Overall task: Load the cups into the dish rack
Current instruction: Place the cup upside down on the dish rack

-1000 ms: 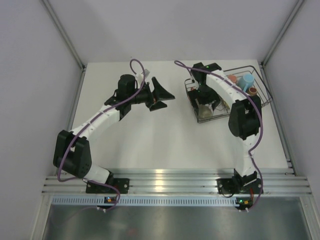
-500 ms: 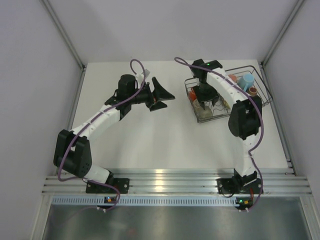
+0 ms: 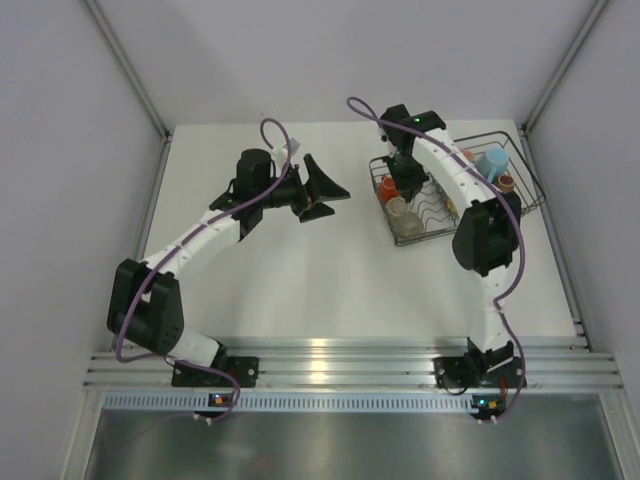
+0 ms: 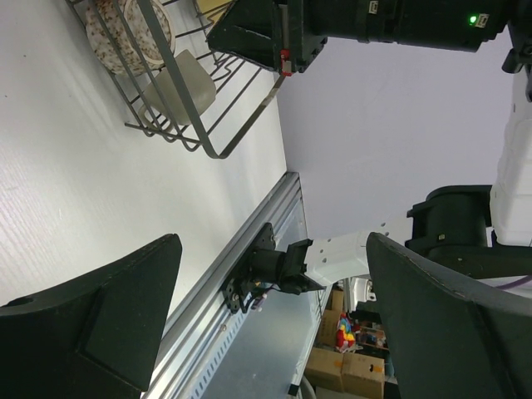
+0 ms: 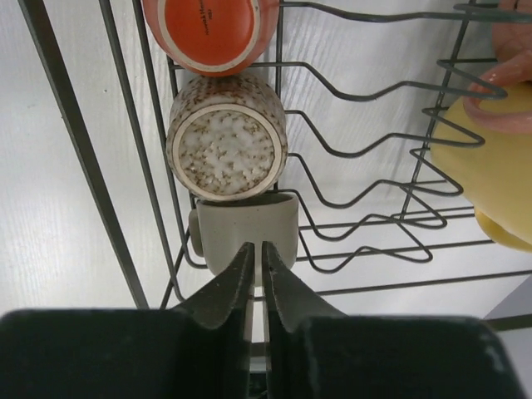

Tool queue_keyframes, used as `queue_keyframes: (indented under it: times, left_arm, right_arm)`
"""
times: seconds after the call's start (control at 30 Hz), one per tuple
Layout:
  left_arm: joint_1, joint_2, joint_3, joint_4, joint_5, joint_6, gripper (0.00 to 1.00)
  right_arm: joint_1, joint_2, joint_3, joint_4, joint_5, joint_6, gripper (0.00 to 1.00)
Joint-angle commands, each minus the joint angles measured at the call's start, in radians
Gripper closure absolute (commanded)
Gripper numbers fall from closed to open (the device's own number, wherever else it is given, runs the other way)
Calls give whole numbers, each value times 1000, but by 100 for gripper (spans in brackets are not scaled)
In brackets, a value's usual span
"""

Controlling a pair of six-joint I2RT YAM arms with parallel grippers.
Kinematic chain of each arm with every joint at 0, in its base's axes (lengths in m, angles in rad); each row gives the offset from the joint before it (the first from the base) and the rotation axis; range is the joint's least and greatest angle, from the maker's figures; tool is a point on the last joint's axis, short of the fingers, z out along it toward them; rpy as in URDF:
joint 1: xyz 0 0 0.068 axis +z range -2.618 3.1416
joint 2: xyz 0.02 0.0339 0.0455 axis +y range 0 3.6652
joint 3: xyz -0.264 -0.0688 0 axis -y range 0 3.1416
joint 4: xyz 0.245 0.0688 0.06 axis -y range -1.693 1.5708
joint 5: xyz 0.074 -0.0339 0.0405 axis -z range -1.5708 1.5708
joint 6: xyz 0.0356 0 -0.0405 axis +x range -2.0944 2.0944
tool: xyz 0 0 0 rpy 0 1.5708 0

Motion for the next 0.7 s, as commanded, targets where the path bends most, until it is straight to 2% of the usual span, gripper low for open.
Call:
queue_keyframes:
  times: [0.0, 0.07, 0.43, 0.67]
  left_arm:
    - [5, 15, 27, 54, 6, 10, 2]
    - [5, 18, 30, 54, 6, 10, 2]
    - [5, 26, 35, 54, 5, 10, 2]
    - [5, 21, 33, 54, 1, 10, 2]
  right_arm:
    - [-2, 22, -7, 22, -24, 4, 96]
    - [-3, 22, -25, 42, -30, 4, 100]
    - [-2, 50, -80, 90, -65, 0, 100]
    - [0, 45, -175, 108, -70, 13, 100]
